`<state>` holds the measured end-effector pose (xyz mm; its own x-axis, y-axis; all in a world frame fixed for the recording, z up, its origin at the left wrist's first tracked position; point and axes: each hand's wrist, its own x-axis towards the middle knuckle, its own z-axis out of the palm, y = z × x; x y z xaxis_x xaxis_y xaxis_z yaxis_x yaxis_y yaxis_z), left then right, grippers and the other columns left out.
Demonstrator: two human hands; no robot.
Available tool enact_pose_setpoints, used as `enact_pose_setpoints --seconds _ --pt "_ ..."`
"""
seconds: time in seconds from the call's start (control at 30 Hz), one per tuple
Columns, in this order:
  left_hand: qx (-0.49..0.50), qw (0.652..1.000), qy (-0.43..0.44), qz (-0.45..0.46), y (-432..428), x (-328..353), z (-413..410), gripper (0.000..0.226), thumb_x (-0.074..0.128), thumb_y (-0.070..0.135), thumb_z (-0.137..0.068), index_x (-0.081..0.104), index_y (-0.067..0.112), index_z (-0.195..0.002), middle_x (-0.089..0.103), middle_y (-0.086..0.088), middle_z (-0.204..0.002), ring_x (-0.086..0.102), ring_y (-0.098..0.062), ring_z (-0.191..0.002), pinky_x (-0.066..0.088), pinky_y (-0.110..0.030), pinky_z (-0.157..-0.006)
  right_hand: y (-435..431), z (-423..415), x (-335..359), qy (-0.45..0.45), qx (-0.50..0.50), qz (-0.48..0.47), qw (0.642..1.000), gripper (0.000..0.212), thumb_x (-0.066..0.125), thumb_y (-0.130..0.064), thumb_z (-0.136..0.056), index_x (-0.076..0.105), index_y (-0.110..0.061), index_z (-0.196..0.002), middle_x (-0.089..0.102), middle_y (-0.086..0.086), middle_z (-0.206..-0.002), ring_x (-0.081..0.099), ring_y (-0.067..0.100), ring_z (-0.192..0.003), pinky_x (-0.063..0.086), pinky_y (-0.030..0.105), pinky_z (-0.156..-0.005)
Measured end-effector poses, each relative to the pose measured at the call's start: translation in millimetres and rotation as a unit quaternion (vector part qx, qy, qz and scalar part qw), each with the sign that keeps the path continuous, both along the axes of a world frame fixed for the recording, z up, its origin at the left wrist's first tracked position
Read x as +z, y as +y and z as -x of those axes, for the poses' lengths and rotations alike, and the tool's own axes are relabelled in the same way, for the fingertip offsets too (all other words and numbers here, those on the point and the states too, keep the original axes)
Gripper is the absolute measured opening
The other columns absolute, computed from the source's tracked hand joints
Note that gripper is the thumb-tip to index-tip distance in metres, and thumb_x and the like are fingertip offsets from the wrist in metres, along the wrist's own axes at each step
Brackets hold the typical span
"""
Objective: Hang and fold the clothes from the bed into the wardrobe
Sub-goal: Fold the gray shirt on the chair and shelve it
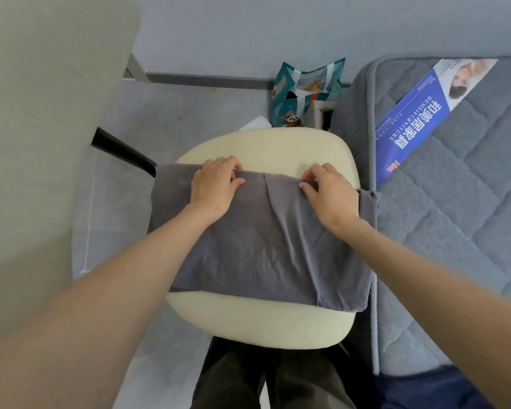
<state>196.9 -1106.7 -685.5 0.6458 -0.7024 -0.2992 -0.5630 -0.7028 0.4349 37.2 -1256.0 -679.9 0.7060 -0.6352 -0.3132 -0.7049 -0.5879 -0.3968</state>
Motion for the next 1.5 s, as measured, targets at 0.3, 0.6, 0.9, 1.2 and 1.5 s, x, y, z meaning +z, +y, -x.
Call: enact_pose_setpoints --seconds 0.3,0.6,0.9,1.2,1.5 --pt "0.002 1.000 0.004 -0.025 -13.7 -2.3 -7.3 0.005 0.059 0.017 -0.093 0.058 0.016 -0.097 0.062 -0.002 -0.098 0.055 -0.025 -0.095 0.040 -0.036 -0.073 -11.3 -1.2 -0.7 -0.037 -0.037 -0.086 0.995 0.004 0.060 -0.025 -0.091 0.059 -0.022 -0.088 0.059 -0.004 -0.096 0.058 0.018 -0.087 0.048 0.036 -0.072" --pt "0.003 1.000 0.012 -0.011 -14.8 -3.8 -13.5 0.005 0.064 0.017 -0.089 0.059 0.018 -0.087 0.062 0.003 -0.090 0.056 -0.021 -0.087 0.035 -0.030 -0.067 -22.1 -12.3 -2.5 -0.001 -0.073 -0.157 0.985 0.011 0.067 -0.023 -0.082 0.060 -0.029 -0.077 0.063 -0.014 -0.087 0.063 0.014 -0.088 0.050 0.035 -0.081" --pt "-0.025 0.999 -0.017 -0.032 -20.4 -0.8 -14.4 0.004 0.059 0.022 -0.092 0.062 0.019 -0.093 0.065 0.002 -0.102 0.058 -0.024 -0.096 0.035 -0.032 -0.072 -22.7 -12.8 -3.8 0.009 -0.033 -0.097 0.995 0.002 0.063 -0.023 -0.088 0.062 -0.022 -0.089 0.068 -0.005 -0.097 0.061 0.017 -0.090 0.043 0.030 -0.072" --pt "-0.066 0.995 -0.032 -0.070 -26.8 -4.4 -17.5 0.007 0.054 0.021 -0.096 0.061 0.019 -0.095 0.062 0.002 -0.104 0.057 -0.025 -0.094 0.029 -0.031 -0.070 -24.6 -13.7 -0.9 0.012 -0.032 -0.104 0.994 0.003 0.066 -0.023 -0.084 0.064 -0.021 -0.086 0.069 -0.007 -0.094 0.062 0.019 -0.090 0.048 0.035 -0.080" --pt "-0.088 0.992 -0.050 -0.075 -29.6 -4.7 -21.0 0.010 0.056 0.024 -0.095 0.065 0.019 -0.095 0.064 -0.001 -0.104 0.058 -0.026 -0.095 0.029 -0.030 -0.069 -25.7 -14.0 -0.1 -0.005 -0.029 -0.130 0.991 0.004 0.066 -0.019 -0.085 0.064 -0.017 -0.088 0.068 -0.005 -0.093 0.062 0.018 -0.090 0.049 0.038 -0.085"
